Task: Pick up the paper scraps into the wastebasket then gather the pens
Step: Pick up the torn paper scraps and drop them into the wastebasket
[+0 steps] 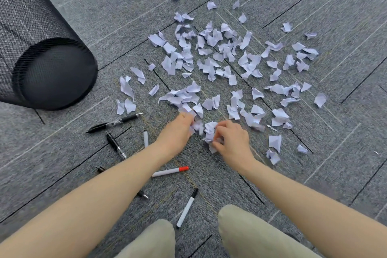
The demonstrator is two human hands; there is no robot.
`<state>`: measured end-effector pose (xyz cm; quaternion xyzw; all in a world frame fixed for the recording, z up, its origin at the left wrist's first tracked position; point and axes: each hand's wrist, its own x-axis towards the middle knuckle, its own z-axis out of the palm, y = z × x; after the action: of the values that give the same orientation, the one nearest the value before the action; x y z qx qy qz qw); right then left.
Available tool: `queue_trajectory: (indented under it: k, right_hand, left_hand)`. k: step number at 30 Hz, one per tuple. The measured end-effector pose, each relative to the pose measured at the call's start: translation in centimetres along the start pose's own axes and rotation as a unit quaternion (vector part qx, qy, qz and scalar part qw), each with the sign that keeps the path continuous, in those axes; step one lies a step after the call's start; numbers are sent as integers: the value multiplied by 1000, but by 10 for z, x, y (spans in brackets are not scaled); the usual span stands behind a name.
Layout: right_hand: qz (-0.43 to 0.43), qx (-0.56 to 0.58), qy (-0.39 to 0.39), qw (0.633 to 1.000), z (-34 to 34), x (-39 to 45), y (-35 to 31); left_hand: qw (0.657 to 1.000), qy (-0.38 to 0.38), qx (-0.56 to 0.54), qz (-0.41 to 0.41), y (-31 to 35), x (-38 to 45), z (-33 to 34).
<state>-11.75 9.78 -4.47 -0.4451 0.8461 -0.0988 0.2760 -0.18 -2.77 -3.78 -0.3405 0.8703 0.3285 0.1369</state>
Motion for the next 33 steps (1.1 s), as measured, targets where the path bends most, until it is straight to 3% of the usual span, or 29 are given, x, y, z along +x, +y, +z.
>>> queue_trajectory:
  k: [4,12,17,20,25,33]
  right_hand:
    - [23,91,33,995,5,-4,5]
    - [61,201,3,978,-7,3,6]
    - [11,198,-9,980,-18,19,-5]
    - [-34,117,-23,992,-19,27,-9]
    - [-83,74,-38,993,-20,41,-13]
    - [-25,117,-16,993,-20,50,-13]
  left_hand:
    - [1000,19,-23,0,-5,-5,3]
    - [991,74,-109,-23,-11,0,-5]
    - [992,46,-118,-16,-5,19,-19]
    - [996,21,-81,-33,-6,28,-15]
    - [993,41,-90,-58,-6,31,-10]
    - [984,63,-135,-98,-13,14,-11]
